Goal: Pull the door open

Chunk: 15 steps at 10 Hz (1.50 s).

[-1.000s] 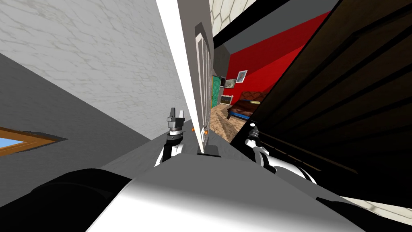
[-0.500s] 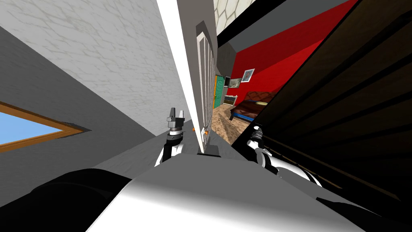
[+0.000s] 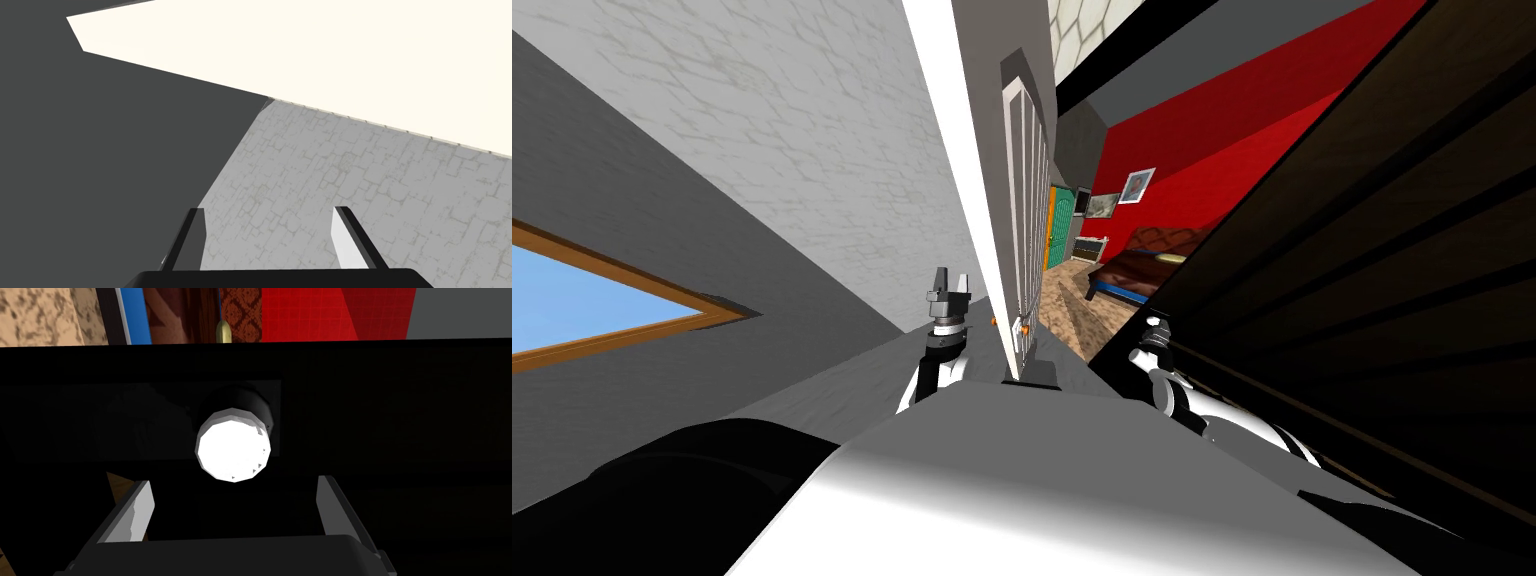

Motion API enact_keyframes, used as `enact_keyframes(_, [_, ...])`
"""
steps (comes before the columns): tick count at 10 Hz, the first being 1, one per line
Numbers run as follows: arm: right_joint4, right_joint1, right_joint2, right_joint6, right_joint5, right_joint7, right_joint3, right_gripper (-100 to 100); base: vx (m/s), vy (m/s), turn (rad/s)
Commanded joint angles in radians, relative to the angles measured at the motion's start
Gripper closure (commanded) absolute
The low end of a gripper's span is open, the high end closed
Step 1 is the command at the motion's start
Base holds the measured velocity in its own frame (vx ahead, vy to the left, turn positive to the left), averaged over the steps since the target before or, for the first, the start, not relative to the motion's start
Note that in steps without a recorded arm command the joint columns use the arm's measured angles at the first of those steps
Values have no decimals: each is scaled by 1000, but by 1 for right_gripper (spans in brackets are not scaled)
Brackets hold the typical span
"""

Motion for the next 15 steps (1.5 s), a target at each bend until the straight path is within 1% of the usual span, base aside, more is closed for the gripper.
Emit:
enact_keyframes(1, [-10, 4, 3, 7, -1, 4, -2, -100, 2, 19, -9])
enact_keyframes(7, [-10, 4, 3, 7, -1, 4, -2, -100, 1, 6, 1])
enact_keyframes(8, [-4, 7, -4, 5, -8, 9, -13, -100, 14, -72, 153])
enact_keyframes(10, [-2, 8, -6, 4, -10, 12, -18, -100, 5, -92, 130])
enact_keyframes(15, [0, 10, -9, 3, -13, 14, -23, -100, -1, -18, 18])
